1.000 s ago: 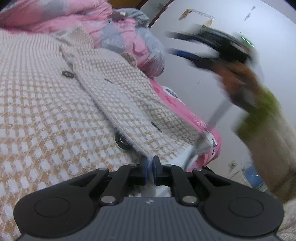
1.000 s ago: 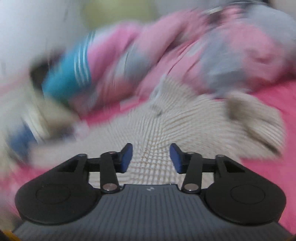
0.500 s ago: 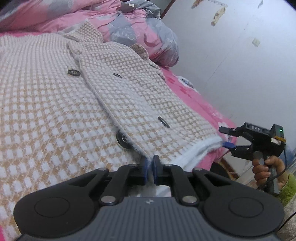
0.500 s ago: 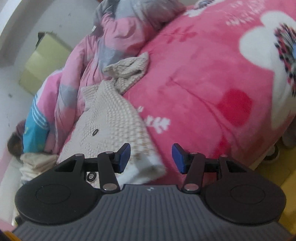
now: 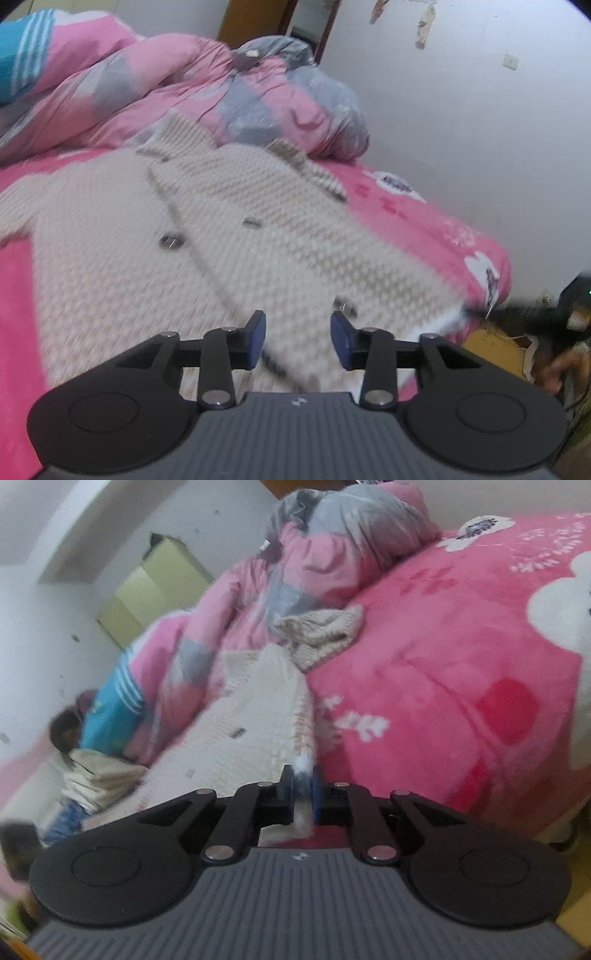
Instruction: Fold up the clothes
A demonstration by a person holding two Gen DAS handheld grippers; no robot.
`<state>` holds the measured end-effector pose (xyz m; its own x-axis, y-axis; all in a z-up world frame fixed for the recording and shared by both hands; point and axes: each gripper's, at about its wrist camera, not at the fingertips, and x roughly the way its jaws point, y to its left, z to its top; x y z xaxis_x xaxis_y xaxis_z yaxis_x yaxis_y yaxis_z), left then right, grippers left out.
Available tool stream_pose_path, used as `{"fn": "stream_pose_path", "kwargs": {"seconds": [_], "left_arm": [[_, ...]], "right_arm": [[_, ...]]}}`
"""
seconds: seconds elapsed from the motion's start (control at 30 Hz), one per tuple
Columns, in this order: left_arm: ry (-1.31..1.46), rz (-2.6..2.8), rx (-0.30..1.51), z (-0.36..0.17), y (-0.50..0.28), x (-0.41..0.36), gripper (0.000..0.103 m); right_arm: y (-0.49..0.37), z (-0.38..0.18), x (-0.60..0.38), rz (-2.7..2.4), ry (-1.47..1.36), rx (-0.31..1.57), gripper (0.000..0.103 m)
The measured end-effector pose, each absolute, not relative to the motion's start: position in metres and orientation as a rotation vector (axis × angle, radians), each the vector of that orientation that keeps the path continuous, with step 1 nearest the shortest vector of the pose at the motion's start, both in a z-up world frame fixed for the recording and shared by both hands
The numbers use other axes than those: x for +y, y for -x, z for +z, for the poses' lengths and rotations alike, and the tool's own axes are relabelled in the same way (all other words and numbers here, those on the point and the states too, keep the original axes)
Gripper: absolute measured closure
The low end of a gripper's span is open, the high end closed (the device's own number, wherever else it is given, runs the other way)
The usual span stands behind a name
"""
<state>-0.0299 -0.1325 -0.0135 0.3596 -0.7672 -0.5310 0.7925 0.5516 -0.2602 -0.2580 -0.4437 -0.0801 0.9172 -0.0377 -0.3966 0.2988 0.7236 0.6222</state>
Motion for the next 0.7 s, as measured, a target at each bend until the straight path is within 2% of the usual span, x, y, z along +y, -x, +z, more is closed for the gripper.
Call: {"fn": "stream_pose_path", "kwargs": {"seconds": [0.07, 0.17, 0.3, 0.33, 0.4, 0.47, 0.57, 0.7], "left_arm": [[-0.054, -1.016, 0.657, -0.01, 0.018, -0.155, 0.058], [-0.06, -1.051, 0.633, -0.009, 0.005, -0.191, 0.055], [-0.068, -1.081, 0.613, -0.023, -0.012, -0.236, 0.054], [-0.065, -1.08, 0.617, -0.03, -0.016, -0.243, 0.054], [-0.057, -1.077, 0.634, -0.046, -0.026, -0.255, 0.054], [-0.035, -1.062, 0.693, -0.065, -0.036, -0.258, 0.055], [0.064, -1.083, 0.723, -0.073, -0.046, -0.249, 0.055], [0.101, -1.085, 0.713, -0.076, -0.045, -0.244, 0.055]], "right_arm": [[0.253, -0.095, -0.453, -0.222, -0.762, 0.462, 0.088], [0.266, -0.083, -0.464, -0.211, -0.764, 0.396, 0.081], [0.256, -0.047, -0.496, -0.174, -0.775, 0.293, 0.06], [0.243, -0.041, -0.506, -0.148, -0.794, 0.29, 0.057], [0.202, -0.035, -0.529, -0.076, -0.876, 0.297, 0.041], [0.156, -0.033, -0.552, -0.003, -0.967, 0.313, 0.035], [0.074, -0.043, -0.577, 0.005, -1.013, 0.421, 0.034], [-0.015, -0.065, -0.597, -0.186, -0.897, 0.587, 0.034]]}}
